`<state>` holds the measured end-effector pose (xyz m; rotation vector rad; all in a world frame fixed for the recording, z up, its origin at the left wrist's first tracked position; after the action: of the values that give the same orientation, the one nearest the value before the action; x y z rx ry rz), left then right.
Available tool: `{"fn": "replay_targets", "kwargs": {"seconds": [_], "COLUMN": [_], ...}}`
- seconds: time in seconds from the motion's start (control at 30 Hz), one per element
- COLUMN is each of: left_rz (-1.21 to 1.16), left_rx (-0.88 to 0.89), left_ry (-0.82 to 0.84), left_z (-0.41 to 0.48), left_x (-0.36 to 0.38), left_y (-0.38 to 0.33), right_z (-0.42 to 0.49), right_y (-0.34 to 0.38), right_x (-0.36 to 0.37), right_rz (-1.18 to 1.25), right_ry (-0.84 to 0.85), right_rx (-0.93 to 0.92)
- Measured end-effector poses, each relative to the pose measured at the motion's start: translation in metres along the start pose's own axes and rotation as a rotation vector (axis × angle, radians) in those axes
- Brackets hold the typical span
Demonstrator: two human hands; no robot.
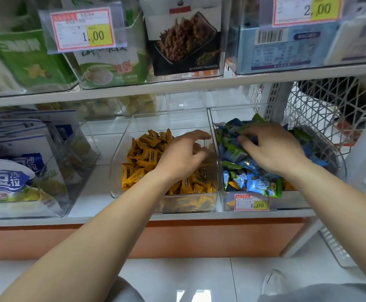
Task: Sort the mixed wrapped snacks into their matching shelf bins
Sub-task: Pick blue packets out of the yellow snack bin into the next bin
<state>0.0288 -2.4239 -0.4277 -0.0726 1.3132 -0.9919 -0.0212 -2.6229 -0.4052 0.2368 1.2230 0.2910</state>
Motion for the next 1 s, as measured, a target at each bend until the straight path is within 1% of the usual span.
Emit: {"fn": "replay_targets", "kwargs": {"seconds": [0.1,0.23,0.3,0.37,0.43,0.5,0.53,0.6,0.67,0.73,0.8,0.9,0.93,1.0], "left_rz": [0.072,0.184,0.272,0.376,0.457,0.465,0.453,0.415,0.404,0.418,0.419,0.358,0.332,0.303], "left_rx": [-0.061,-0.105,-0.117,-0.133,-0.169,-0.194,-0.178,-0.115,-0.045,-0.011,-0.042,-0.156,-0.194,-0.250], "left_ry": [0.057,0.107,0.103,0.102,0.145,0.193,0.199,0.174,0.119,0.031,-0.070,-0.174,-0.185,-0.164], "left_z": [-0.009,-0.032,-0.048,-0.066,-0.083,-0.096,-0.100,-0.107,-0.111,-0.115,-0.118,-0.125,-0.127,-0.128], "left_x": [-0.011,-0.028,-0.039,-0.050,-0.060,-0.070,-0.075,-0.085,-0.094,-0.106,-0.121,-0.132,-0.132,-0.127], "left_y": [0.009,0.018,0.025,0.036,0.050,0.063,0.066,0.065,0.060,0.061,0.072,0.095,0.102,0.115], "right_z": [-0.003,-0.009,-0.014,-0.020,-0.025,-0.027,-0.027,-0.026,-0.022,-0.014,-0.005,0.011,0.016,0.021], "right_y": [0.018,0.054,0.073,0.093,0.110,0.123,0.128,0.138,0.146,0.156,0.170,0.199,0.208,0.222], "right_x": [-0.008,-0.010,-0.008,0.000,0.013,0.030,0.041,0.062,0.081,0.099,0.112,0.128,0.134,0.151], "right_rz": [-0.014,-0.056,-0.060,-0.014,0.086,0.214,0.266,0.306,0.284,0.254,0.244,0.317,0.350,0.332], "right_ry": [-0.076,-0.120,-0.109,-0.047,0.038,0.184,0.275,0.415,0.469,0.488,0.469,0.407,0.426,0.549], "right_rx": [-0.047,-0.139,-0.186,-0.237,-0.274,-0.290,-0.291,-0.300,-0.310,-0.317,-0.340,-0.405,-0.421,-0.450]}}
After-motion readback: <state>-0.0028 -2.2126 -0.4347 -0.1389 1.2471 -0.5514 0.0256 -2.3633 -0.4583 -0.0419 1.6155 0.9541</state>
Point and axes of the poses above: each hand's wrist, its own z-axis towards the middle knuckle, its own x-axis out of the palm, y = z × x, the point moved 6 cm from there along z, towards the middle knuckle, and after that the axes turned 1 degree about z, right-handed, at the moved point
